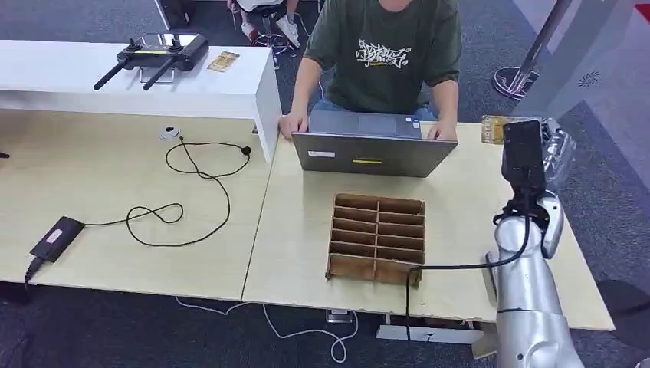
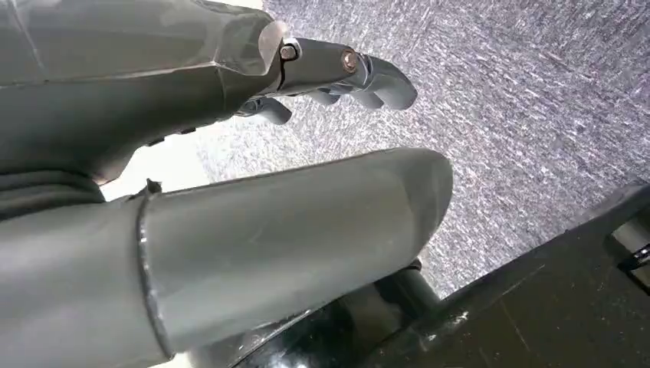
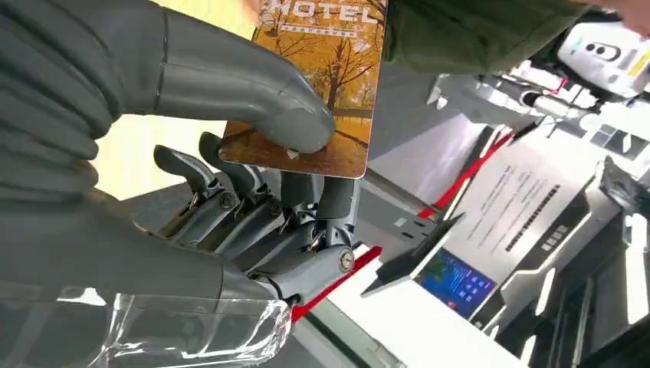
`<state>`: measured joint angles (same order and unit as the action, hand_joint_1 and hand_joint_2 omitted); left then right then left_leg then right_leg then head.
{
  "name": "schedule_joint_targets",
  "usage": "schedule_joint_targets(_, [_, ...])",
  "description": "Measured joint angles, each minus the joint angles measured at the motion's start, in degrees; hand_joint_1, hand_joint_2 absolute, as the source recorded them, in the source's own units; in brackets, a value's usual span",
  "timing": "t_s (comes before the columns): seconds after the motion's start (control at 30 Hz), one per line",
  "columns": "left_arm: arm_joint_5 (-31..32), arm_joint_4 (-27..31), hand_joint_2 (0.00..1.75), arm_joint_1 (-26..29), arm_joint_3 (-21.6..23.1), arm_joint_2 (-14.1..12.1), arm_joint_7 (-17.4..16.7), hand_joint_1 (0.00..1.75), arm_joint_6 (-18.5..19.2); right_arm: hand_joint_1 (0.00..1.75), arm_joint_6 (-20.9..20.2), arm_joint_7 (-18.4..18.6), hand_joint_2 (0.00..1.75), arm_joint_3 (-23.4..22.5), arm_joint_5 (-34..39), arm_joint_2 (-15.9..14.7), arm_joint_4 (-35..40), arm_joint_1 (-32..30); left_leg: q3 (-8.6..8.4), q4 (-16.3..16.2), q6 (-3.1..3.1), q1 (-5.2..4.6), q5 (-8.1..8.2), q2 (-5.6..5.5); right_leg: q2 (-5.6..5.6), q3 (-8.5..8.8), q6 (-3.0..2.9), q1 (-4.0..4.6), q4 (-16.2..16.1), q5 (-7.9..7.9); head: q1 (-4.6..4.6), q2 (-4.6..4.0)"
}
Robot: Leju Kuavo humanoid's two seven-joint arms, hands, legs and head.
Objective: Pass the card to the sensor for recognition and then transmit it.
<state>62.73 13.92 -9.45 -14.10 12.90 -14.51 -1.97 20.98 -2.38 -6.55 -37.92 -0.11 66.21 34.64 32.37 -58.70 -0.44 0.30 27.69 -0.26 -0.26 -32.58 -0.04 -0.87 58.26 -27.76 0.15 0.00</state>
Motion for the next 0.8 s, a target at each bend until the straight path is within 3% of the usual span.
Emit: schedule_joint_targets(0.8, [1.3,0.0,0.00,0.0,-1.2,-0.1,0.2,0.00,0.0,1.75,1.2,-2.4,1.75,-7.8,3.1,-2.7,-4.9,-1.7,0.00,0.0,0.00,0.00,0.00,0.00,0.00,0.00,0.00,0.00,0.0,0.00,0.00,0.00])
